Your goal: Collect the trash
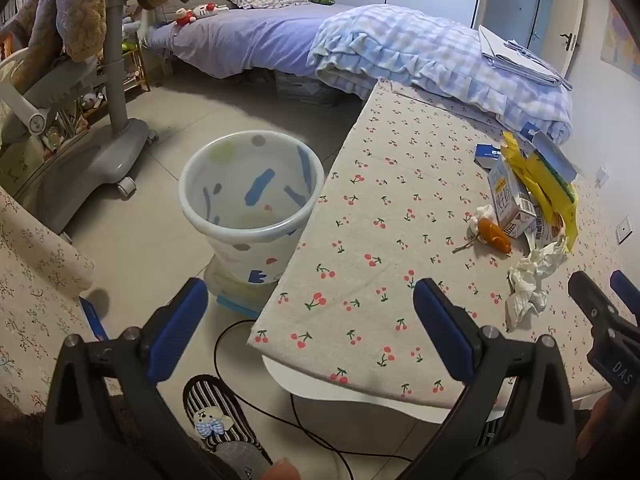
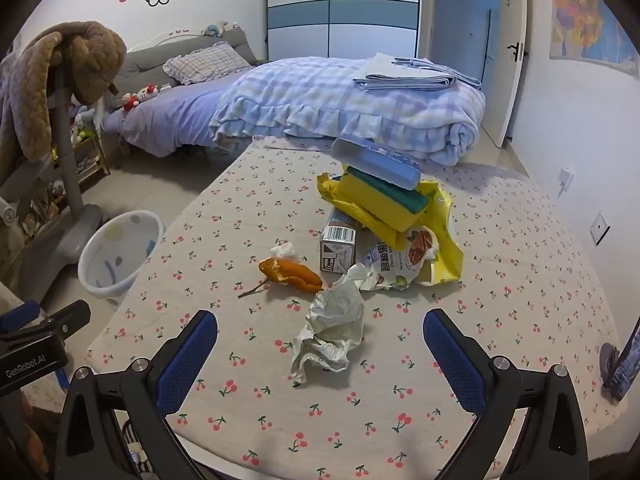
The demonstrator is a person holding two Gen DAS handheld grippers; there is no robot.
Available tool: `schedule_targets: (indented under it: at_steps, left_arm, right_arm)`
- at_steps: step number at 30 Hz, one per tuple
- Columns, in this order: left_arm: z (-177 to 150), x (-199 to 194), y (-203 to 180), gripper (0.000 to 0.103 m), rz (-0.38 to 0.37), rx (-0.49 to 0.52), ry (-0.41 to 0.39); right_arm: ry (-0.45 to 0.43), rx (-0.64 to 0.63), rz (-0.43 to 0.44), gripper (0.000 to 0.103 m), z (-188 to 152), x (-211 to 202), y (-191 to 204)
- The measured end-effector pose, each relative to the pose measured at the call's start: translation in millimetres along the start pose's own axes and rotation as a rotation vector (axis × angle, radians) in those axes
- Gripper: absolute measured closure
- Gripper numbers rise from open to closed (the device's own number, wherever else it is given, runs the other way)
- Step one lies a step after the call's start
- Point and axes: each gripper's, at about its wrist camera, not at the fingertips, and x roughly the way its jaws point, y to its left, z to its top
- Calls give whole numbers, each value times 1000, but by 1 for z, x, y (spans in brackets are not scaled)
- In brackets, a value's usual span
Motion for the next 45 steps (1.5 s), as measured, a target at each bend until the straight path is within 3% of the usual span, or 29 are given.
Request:
schedule_targets:
  at_steps: [45]
  left_arm:
    - [1,-2,-4,1,-13,2,-7]
  right_arm:
    - [26,35,27,0,-7,5,-1]
